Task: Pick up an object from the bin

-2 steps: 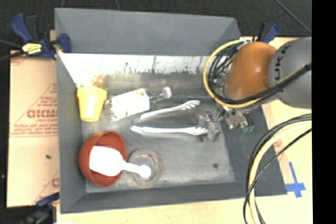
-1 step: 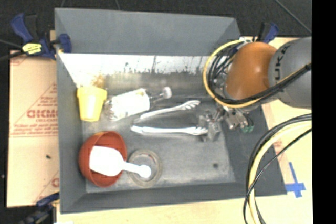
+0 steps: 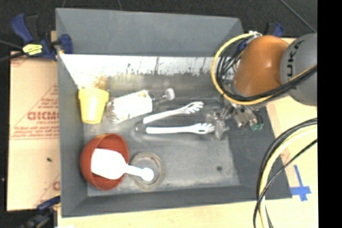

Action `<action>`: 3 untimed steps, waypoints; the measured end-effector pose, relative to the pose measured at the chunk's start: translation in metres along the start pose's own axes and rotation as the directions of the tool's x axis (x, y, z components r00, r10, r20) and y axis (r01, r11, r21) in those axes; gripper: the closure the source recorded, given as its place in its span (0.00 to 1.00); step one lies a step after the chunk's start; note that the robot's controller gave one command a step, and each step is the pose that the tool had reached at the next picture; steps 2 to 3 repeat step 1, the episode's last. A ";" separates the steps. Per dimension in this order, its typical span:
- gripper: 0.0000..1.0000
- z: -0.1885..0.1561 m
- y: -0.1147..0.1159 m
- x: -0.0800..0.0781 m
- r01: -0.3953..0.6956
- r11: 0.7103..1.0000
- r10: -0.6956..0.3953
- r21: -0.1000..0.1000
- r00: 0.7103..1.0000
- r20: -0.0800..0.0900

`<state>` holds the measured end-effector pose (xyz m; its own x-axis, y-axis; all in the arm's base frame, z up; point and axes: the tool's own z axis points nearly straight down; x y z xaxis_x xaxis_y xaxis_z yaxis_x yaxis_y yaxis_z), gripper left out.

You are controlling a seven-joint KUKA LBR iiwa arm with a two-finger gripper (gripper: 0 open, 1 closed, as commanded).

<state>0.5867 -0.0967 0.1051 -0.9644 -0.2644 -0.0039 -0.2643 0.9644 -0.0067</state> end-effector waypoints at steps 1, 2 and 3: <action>1.00 -0.015 -0.001 -0.001 0.000 1.000 0.000 0.002 1.000 0.004; 1.00 -0.015 -0.001 -0.001 0.000 1.000 0.000 0.002 1.000 0.004; 1.00 -0.015 -0.001 -0.001 0.000 1.000 0.000 0.002 1.000 0.004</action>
Offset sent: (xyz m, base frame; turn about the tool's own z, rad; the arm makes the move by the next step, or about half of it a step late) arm 0.0013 -0.0005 0.0410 0.0002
